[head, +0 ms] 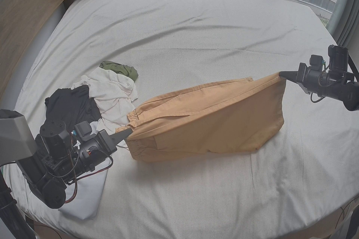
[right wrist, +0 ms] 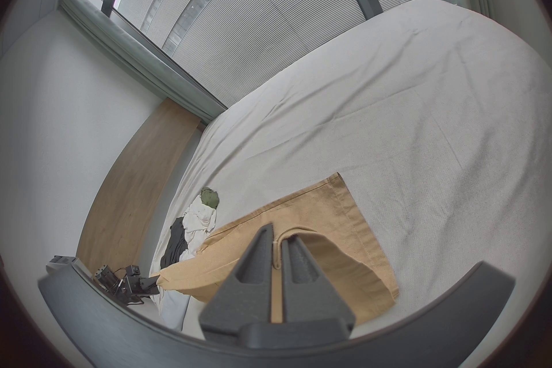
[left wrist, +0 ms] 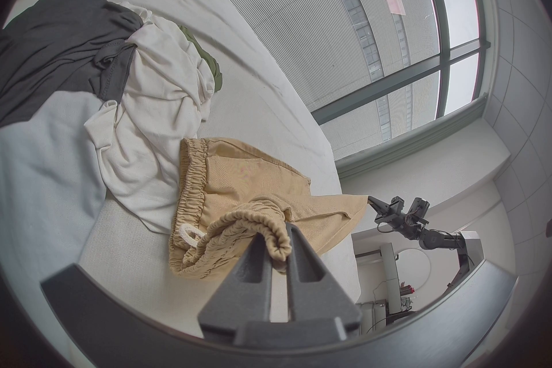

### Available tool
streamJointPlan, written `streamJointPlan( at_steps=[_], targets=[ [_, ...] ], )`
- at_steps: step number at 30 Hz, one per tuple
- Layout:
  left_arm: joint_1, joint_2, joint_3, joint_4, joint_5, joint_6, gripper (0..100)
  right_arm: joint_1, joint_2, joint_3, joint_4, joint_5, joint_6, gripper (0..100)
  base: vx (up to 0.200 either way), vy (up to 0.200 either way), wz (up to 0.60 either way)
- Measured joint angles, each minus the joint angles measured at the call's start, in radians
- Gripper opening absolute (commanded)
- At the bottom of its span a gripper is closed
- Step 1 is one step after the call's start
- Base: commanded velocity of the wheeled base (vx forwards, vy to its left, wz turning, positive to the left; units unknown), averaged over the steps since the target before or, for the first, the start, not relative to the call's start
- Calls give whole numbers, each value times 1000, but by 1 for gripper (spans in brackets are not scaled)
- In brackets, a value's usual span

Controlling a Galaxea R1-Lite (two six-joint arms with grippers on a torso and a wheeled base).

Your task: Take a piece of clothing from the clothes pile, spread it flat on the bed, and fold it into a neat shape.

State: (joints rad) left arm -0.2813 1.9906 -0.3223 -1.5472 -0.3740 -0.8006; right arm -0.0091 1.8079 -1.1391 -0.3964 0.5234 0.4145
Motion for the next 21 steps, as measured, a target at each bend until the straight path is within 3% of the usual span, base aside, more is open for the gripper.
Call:
streamJointPlan(
  at_steps=[21],
  targets=[
    [1, 97, -76, 0, 54, -1, 0, 5, 86, -77, -9, -7, 19, 0, 0, 0, 0]
  ],
)
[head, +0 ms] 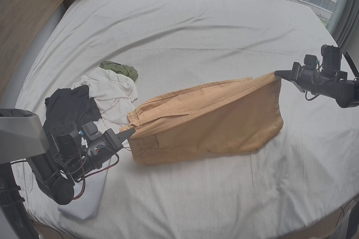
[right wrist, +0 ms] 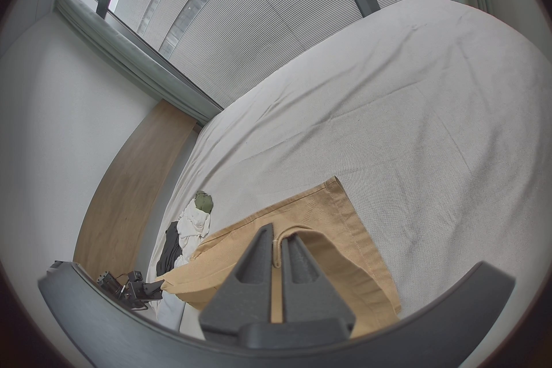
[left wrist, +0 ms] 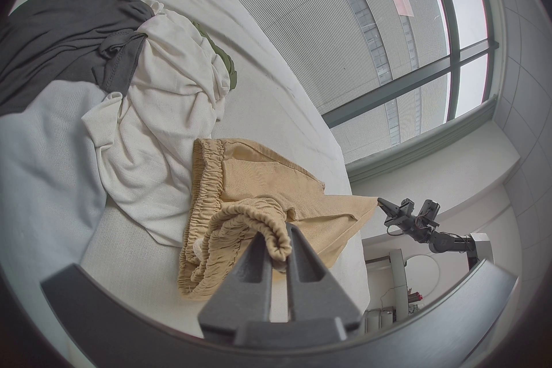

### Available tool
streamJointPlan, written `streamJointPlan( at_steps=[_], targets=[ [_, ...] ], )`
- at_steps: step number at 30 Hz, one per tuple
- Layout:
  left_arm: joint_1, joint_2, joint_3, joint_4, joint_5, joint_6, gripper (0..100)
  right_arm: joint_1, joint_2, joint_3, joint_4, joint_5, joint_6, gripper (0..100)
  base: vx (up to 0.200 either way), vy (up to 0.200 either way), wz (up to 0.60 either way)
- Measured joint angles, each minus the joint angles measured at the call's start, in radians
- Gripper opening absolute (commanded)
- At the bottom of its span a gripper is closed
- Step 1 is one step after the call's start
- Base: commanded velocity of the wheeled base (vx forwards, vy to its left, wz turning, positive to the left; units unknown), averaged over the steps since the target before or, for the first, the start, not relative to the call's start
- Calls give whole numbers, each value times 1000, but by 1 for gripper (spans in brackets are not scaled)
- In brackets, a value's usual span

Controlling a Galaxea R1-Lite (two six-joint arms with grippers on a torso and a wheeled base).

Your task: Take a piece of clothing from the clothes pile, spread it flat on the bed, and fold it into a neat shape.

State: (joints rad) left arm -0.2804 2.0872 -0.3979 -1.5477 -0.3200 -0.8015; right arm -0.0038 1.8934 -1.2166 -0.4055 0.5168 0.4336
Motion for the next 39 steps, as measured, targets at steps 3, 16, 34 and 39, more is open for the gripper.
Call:
streamJointPlan(
  at_steps=[3, 16, 34, 39],
  targets=[
    [0, 13, -11, 0, 0, 0, 0, 0, 17, -11, -2, 0, 4, 0, 0, 0, 0],
    [-5, 55, -54, -1, 29, 0, 0, 3, 56, -18, -37, 3, 10, 0, 0, 0, 0],
    [-5, 79, -83, -1, 29, -1, 100, 4, 83, -18, -137, 2, 20, 100, 0, 0, 0],
    [-1, 79, -101, -1, 56, -2, 100, 10, 95, -14, -205, 1, 64, 100, 0, 0, 0]
  ],
)
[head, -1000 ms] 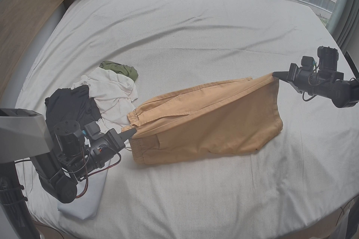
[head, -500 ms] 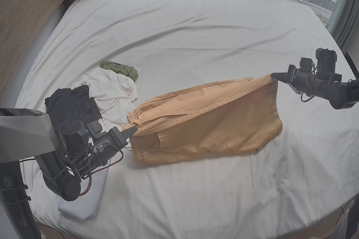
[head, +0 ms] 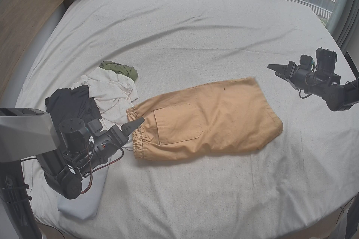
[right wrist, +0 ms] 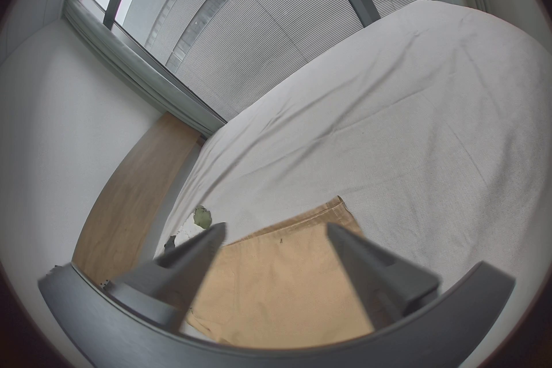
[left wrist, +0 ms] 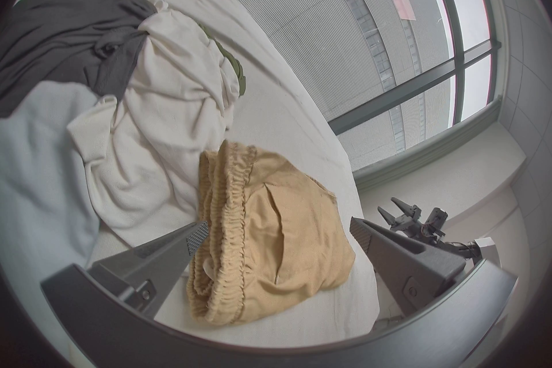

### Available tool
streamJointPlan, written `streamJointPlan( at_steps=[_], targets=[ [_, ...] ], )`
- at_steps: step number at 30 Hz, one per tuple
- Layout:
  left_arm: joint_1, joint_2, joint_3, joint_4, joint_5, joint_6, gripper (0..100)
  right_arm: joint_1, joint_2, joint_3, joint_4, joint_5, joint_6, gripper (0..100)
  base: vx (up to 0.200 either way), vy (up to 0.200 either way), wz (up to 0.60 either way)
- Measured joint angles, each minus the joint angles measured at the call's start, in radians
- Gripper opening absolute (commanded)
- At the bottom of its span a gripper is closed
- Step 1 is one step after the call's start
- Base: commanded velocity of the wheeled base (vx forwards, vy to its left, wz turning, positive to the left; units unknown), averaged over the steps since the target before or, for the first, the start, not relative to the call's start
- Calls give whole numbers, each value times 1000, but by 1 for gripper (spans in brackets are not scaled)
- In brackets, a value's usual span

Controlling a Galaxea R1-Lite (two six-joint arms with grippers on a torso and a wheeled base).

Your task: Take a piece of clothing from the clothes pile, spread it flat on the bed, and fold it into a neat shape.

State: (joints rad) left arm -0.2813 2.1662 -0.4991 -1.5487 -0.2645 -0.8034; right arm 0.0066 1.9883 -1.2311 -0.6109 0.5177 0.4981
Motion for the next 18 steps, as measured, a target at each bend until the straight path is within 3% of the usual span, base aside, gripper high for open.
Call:
streamJointPlan(
  at_steps=[10, 18],
  targets=[
    [-8, -9, -13, 0, 42, 0, 100, 10, -24, 76, -54, -10, 38, 100, 0, 0, 0],
    [-16, -51, 11, 0, 38, 4, 100, 18, -140, 280, -82, 7, 54, 100, 0, 0, 0]
  ],
)
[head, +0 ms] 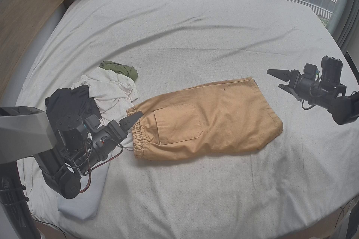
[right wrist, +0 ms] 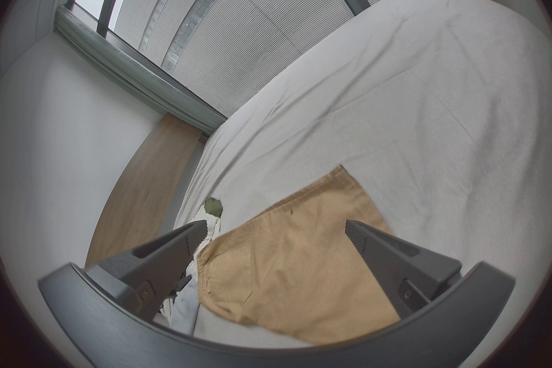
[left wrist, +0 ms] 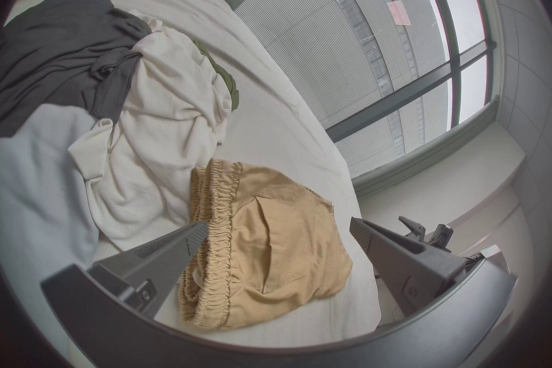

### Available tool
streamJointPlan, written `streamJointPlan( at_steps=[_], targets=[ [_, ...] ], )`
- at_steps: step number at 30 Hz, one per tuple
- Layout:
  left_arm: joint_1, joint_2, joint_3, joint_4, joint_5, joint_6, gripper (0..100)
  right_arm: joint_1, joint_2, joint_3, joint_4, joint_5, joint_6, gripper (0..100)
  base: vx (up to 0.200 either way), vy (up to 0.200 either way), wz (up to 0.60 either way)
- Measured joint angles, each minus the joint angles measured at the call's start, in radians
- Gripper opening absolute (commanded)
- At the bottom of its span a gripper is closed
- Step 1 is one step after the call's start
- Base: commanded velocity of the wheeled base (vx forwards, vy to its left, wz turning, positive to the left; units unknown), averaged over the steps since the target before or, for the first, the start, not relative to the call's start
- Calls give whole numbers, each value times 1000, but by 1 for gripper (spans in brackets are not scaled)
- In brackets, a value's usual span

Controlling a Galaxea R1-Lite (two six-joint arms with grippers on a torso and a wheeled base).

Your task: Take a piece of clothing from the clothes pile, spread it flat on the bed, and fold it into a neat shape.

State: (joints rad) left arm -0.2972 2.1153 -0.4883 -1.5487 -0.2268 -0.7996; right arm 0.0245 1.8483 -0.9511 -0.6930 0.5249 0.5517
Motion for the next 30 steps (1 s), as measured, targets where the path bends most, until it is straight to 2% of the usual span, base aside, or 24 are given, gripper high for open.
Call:
streamJointPlan(
  at_steps=[6, 11, 14, 16, 30],
  targets=[
    [0, -74, 50, 0, -41, 21, 100, -14, -86, 259, -179, 46, 10, 100, 0, 0, 0],
    [-2, -142, 142, 1, -124, 109, 100, -35, -128, 414, -337, 90, 12, 100, 0, 0, 0],
    [-12, -169, 204, 1, -159, 203, 100, -46, -134, 463, -359, 108, 11, 100, 0, 0, 0],
    [-18, -177, 229, 1, -168, 227, 100, -52, -128, 481, -363, 113, 11, 100, 0, 0, 0],
    [-20, -189, 276, 0, -174, 248, 100, -77, -60, 522, -347, 117, 8, 100, 0, 0, 0]
  ],
)
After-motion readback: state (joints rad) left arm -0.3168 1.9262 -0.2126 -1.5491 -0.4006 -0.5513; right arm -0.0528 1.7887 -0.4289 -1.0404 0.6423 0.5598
